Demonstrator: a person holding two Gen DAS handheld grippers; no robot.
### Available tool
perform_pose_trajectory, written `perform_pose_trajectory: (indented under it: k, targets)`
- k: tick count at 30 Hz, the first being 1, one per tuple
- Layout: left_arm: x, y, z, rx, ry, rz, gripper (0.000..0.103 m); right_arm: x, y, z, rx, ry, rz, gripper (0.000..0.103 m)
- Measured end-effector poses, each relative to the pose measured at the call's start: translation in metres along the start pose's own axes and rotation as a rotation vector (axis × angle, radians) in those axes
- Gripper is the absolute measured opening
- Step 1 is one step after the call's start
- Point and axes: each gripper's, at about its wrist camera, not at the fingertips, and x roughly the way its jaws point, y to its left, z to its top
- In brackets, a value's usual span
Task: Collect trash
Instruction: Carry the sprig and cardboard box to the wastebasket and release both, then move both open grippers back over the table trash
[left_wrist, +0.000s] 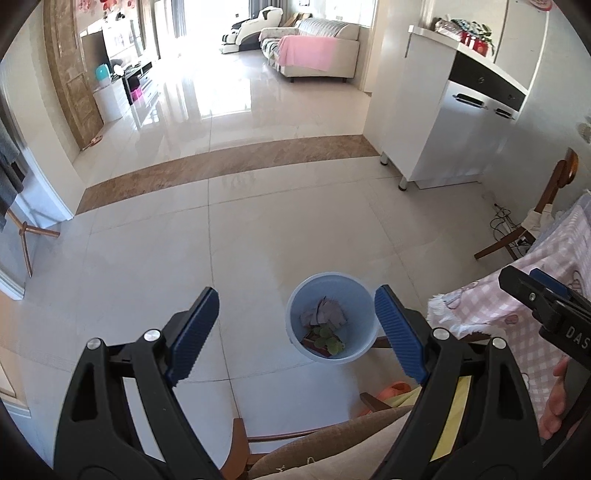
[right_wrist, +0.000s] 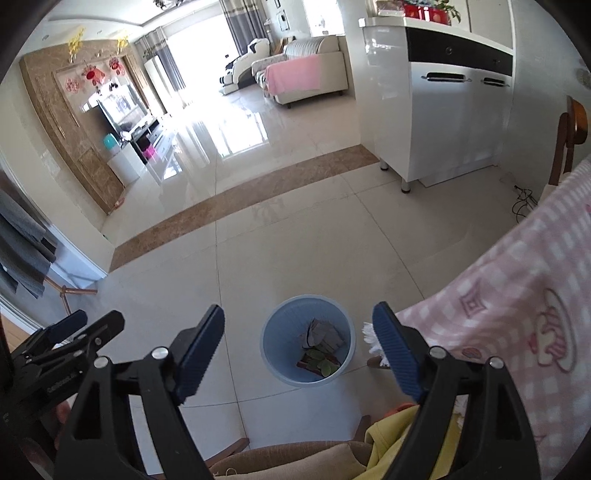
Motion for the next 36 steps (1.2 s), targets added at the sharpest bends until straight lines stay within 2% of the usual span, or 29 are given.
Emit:
perform_pose_trajectory:
  k: [8,14,20,23,26,30,36]
  targets:
    - [-0.023,-0.043,0.002,0.054,-0.032,-0.045,0.085,-0.054,-0.030,-0.005,0.023,-0.093,-0.026,0.081]
    - [-0.044,-0.098,0.002,0.147,-0.074,-0.130,0.085,-0.107,-0.076,-0.017,0.101,-0.178,-0.083,0.081]
    - [-0.065,-0.171,-0.004,0.273,-0.096,-0.264,0.085,-0.159,-0.126,-0.036,0.195,-0.257,-0.184,0.081]
    - [-0.077,-0.212,-0.012,0.353,-0.102,-0.345,0.085,-0.185,-0.161,-0.048,0.262,-0.290,-0.252,0.081]
    - [-0.086,-0.244,-0.022,0.415,-0.109,-0.395,0.085,-0.209,-0.194,-0.066,0.327,-0.309,-0.302,0.081]
    - [-0.099,-0.296,-0.039,0.509,-0.099,-0.498,0.085,-0.243,-0.237,-0.094,0.419,-0.339,-0.402,0.081]
    - [-0.119,-0.374,-0.075,0.666,-0.066,-0.611,0.085,-0.288,-0.296,-0.135,0.570,-0.375,-0.513,0.081]
